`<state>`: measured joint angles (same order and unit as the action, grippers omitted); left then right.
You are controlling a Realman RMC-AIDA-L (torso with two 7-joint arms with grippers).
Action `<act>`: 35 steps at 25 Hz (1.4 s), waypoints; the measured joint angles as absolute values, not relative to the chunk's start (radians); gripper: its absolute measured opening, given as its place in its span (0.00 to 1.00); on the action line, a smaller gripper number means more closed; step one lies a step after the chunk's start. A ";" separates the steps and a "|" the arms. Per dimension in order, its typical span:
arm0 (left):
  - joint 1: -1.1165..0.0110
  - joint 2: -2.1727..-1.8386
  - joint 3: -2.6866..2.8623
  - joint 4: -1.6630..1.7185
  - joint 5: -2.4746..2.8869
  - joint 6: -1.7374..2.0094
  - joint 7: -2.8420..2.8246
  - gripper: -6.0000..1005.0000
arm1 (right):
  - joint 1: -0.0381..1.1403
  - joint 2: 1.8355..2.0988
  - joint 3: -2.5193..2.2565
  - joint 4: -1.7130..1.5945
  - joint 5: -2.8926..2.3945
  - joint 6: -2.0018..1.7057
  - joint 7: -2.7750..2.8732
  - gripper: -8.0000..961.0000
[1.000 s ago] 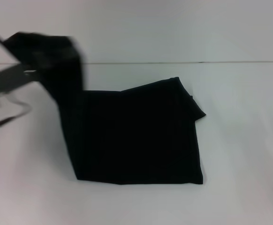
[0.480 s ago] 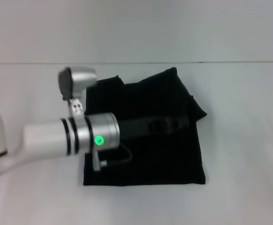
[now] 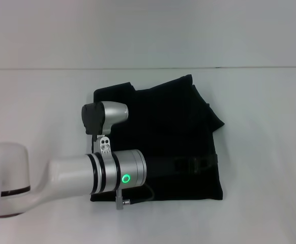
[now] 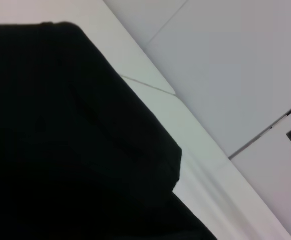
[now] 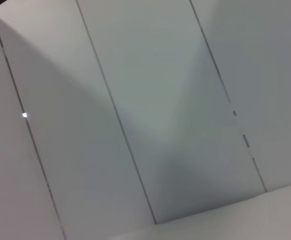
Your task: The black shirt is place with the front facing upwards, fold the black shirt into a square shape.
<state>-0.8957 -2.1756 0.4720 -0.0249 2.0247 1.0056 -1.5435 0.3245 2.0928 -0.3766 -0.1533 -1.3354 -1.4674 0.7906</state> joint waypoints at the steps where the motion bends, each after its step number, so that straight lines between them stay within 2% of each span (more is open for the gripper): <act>1: -0.894 -2.176 0.470 -0.028 2.024 1.006 -1.543 0.12 | 0.328 2.093 -0.384 -0.153 -1.336 -1.466 0.791 0.91; 13: -0.864 -2.176 0.452 -0.031 2.024 1.334 -1.283 0.55 | 0.363 2.091 -0.441 -0.149 -1.336 -1.456 0.792 0.91; 18: -0.793 -2.170 0.453 0.058 2.022 1.436 -1.283 0.72 | 0.380 2.087 -0.535 -0.229 -1.336 -1.477 0.861 0.91; 23: -0.692 -2.173 0.426 0.155 1.968 1.504 -1.278 0.88 | 0.402 2.087 -0.716 -0.466 -1.408 -1.506 1.078 0.91; 31: -0.517 -2.165 0.251 0.331 1.916 1.578 -1.265 0.87 | 0.464 2.095 -0.915 -1.091 -1.741 -1.467 1.678 0.90; 35: -0.449 -2.163 0.176 0.378 1.878 1.579 -1.225 0.87 | 0.522 2.093 -0.972 -1.231 -1.877 -1.403 1.862 0.90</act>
